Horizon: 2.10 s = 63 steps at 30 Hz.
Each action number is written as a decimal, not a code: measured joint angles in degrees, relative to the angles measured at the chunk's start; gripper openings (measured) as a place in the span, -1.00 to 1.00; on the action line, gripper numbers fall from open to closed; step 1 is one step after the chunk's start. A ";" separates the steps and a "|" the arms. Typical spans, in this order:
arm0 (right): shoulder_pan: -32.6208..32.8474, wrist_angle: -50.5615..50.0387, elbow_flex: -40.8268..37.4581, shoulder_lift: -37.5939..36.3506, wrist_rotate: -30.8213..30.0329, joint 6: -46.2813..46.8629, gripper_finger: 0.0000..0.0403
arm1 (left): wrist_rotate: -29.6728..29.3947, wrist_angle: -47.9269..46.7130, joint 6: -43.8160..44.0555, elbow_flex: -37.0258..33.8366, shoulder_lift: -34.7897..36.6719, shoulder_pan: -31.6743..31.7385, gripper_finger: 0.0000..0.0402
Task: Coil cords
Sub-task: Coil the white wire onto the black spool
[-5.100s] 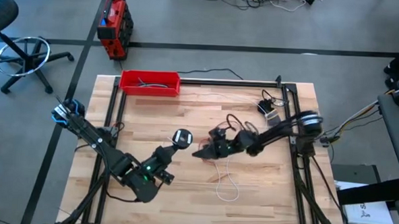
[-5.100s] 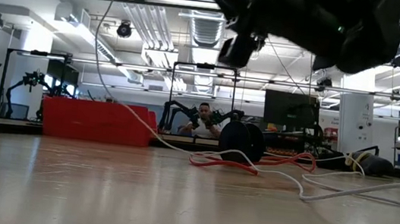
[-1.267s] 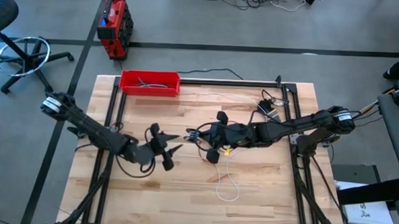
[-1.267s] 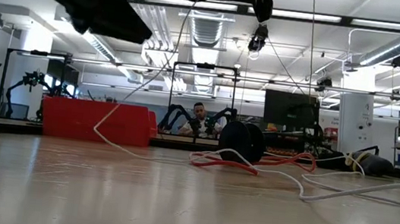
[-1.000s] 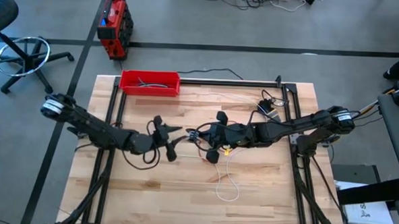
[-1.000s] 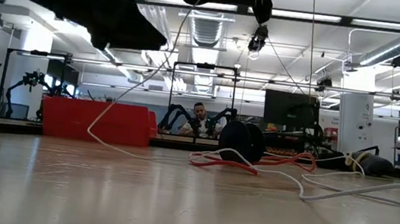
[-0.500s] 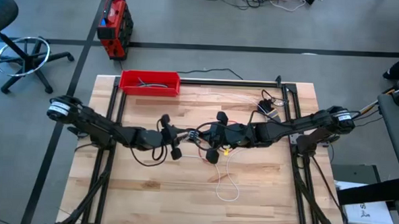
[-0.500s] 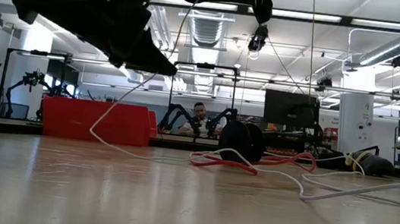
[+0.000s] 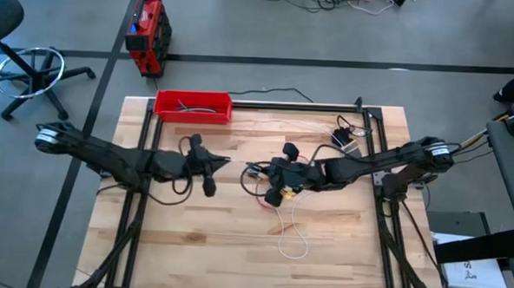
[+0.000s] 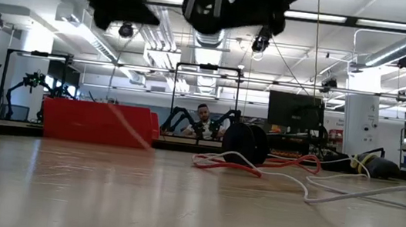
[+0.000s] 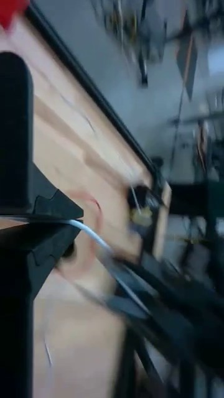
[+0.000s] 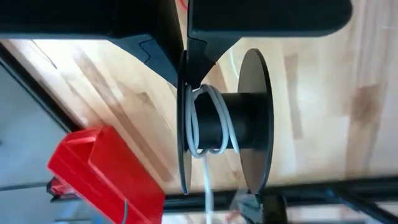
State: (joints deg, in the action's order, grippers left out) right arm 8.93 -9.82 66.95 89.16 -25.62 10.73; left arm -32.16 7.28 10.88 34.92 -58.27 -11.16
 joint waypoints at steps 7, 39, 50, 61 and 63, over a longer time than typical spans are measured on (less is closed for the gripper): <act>-2.33 4.31 0.19 4.15 -0.42 0.52 -1.00 | 10.48 -7.67 7.67 9.83 -1.25 -0.04 -1.00; -5.76 4.52 9.16 5.14 -2.42 6.73 -1.00 | -5.96 -10.89 7.86 20.85 -20.22 -6.27 -0.60; -5.99 6.59 11.67 5.12 2.39 7.33 -1.00 | -6.15 -11.21 8.10 20.60 -20.75 -8.60 -0.52; -5.99 11.11 11.68 5.12 5.08 5.64 -1.00 | -6.39 -3.40 8.97 15.08 -20.75 -8.66 -0.96; -5.99 11.43 11.68 5.12 5.08 4.84 -1.00 | -6.45 -1.71 9.22 13.43 -20.75 -8.66 -0.99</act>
State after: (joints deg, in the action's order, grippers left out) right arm 2.94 1.60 78.63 94.28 -20.54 15.58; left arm -38.60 5.58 20.10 48.35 -79.02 -19.81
